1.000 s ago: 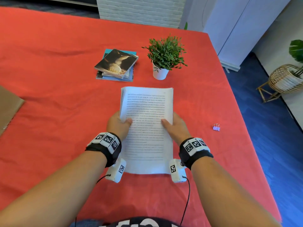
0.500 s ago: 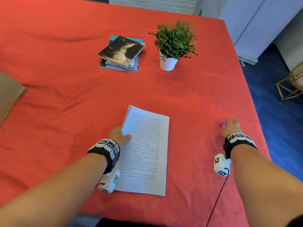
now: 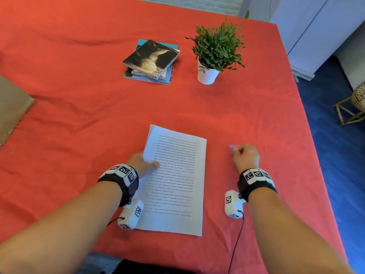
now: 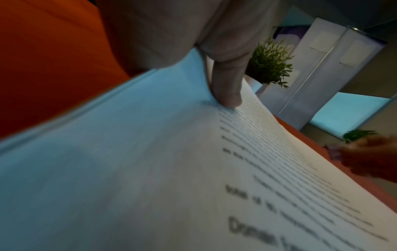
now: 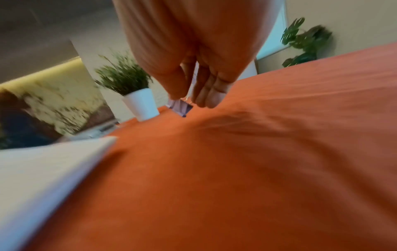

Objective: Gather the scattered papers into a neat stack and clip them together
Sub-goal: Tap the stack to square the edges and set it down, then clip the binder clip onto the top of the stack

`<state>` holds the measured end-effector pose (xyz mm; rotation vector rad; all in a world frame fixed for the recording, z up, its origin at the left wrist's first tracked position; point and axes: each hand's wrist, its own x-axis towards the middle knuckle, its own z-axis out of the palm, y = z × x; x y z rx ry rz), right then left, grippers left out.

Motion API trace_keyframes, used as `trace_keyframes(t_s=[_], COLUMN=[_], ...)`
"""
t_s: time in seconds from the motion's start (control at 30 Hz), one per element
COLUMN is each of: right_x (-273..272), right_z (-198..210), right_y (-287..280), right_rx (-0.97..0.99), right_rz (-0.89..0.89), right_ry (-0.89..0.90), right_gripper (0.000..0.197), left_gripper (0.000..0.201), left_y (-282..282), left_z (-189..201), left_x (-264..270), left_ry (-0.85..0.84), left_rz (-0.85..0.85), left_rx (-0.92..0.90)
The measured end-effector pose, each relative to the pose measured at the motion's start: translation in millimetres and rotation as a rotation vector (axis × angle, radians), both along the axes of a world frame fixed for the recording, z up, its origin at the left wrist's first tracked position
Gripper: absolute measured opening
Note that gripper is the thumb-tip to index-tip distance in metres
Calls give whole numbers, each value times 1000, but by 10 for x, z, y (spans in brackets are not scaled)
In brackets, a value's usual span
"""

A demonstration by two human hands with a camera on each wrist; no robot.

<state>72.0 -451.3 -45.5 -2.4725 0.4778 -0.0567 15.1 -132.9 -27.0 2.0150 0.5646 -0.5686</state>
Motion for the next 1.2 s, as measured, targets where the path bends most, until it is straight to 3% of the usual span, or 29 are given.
trace_keyframes(t_s=[0.07,0.13,0.3,0.47,0.73,0.97,1.07,1.2], right_x=[15,57,143,188,236,267,261,302], right_z=[171,355,729,864,936,1020,1019,968], right_y=[307,600,1090,1217,1258,1247,1264,1254], right_rx=[164,344,602,359,55,25,-22,-57], right_rz=[59,152,378,622,830,953,980,932], right_ry=[-74,-104,-100,-229,-342,-297,-292,-121], right_gripper=[16,20,19,21,17,17,29,33], left_gripper=[37,33,32,25,15,13,17,15], left_y=[13,25,100,152,184,206,213,199], left_z=[9,28,86,138,204,244,252,237], left_x=[-21,-48,-106,-168,-208,-203,-194,-181], left_ry=[-28,-64,-126,-156,-170,-170,-172,-172], left_rz=[25,24,-22,-4,18,36,60,79], left_rx=[-40,-51,-109,-226,-308,-342,-335,-334])
